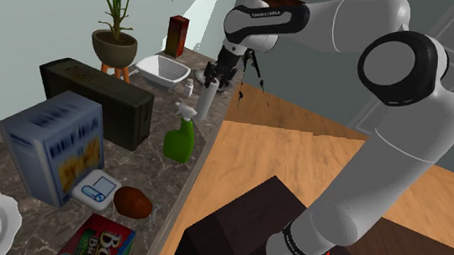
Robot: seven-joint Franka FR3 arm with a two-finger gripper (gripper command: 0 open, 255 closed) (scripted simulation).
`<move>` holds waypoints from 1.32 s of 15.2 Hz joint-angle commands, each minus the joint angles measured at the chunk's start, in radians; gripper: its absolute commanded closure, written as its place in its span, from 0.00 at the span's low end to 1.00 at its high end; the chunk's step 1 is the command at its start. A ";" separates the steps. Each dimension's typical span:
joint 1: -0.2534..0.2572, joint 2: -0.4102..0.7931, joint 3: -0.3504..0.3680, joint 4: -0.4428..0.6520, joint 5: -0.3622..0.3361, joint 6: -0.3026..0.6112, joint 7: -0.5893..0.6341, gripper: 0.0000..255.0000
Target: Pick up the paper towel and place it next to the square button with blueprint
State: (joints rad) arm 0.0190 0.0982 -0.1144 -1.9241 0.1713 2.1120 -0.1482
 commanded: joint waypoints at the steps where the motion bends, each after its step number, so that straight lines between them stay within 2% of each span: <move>1: 0.000 -0.006 0.000 0.018 -0.003 -0.025 0.005 1.00; 20: -0.002 -0.036 -0.004 0.237 -0.022 -0.270 0.042 1.00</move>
State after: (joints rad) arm 0.0169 0.0619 -0.1179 -1.7025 0.1496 1.8569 -0.1081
